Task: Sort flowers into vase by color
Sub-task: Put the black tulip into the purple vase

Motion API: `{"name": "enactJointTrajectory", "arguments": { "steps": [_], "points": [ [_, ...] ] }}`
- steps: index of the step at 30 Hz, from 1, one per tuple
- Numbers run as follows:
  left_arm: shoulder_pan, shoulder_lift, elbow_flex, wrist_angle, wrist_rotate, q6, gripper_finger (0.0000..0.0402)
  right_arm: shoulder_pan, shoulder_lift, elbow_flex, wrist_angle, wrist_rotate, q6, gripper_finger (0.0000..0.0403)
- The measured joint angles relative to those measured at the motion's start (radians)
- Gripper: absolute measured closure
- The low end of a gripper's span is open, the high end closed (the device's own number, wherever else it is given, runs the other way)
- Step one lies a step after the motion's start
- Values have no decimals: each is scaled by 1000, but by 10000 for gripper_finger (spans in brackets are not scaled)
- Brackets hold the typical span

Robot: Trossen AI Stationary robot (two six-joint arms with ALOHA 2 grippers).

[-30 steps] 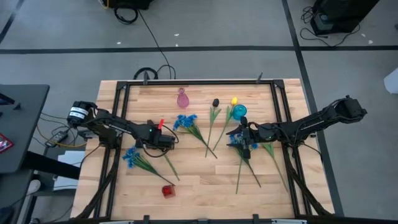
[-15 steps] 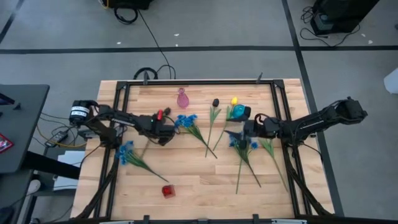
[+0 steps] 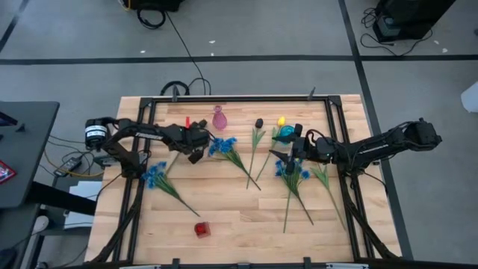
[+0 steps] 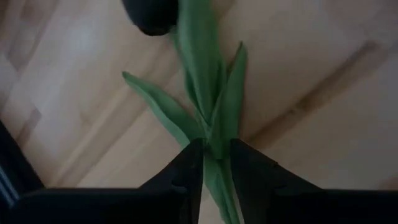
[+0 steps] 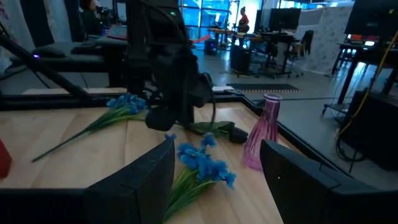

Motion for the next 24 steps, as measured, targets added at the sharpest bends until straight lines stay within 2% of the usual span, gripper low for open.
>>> {"name": "enactJointTrajectory", "arguments": {
  "steps": [6, 10, 17, 24],
  "points": [
    [51, 0, 0, 7, 23, 75, 318, 0, 0, 0, -23, 3, 24, 155],
    [80, 0, 13, 5, 50, 117, 343, -2, 0, 0, -34, 38, 2, 155],
    [83, 0, 125, -69, 67, 212, 393, -17, 0, 0, -32, 80, 36, 155],
    [82, -1, 238, -163, 78, 273, 392, -22, 0, 0, 0, 83, 44, 155]
  ]
}}
